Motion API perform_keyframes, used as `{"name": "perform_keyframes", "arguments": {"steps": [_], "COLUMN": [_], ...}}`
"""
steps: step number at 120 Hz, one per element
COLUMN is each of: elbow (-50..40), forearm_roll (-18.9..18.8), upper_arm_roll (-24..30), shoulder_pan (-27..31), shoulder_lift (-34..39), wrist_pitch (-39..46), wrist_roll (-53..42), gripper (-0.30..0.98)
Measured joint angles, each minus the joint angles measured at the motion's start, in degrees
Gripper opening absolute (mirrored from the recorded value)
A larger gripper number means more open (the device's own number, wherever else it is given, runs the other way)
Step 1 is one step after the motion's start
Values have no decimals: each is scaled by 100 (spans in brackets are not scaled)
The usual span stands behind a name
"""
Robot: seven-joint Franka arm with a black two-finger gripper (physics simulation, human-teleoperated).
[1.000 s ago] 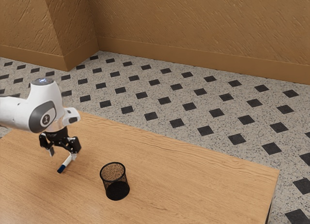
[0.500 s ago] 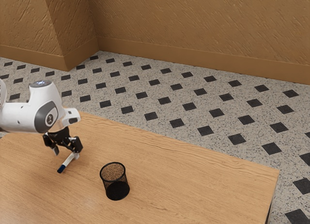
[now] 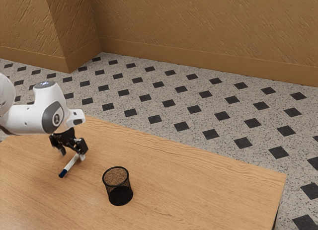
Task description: Put the marker into the pen holder.
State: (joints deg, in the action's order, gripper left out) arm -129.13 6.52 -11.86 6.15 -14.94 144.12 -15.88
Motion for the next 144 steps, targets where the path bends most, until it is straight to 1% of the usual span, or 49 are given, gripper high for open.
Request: {"name": "perform_keyframes", "arguments": {"steps": [5,9,26,33,49,76,115,133,144], "elbow": [19,26,34,35,35,20,12,3,-8], "forearm_roll": [43,80,165,185,235,312,482,372,268], "upper_arm_roll": [0,0,8,9,9,8,7,32,38], "shoulder_pan": [0,0,0,0,0,-1,-2,-102,-371], "shoulder_lift": [-11,-14,-12,-12,-5,-3,15,518,936], "wrist_pitch": [-6,-10,-37,-60,-98,-129,-181,-181,-191], "wrist_roll": [-52,-92,-239,-290,-387,-497,-503,-460,-431], "gripper": [67,63,35,25,12,0,-7,-10,-10]}}
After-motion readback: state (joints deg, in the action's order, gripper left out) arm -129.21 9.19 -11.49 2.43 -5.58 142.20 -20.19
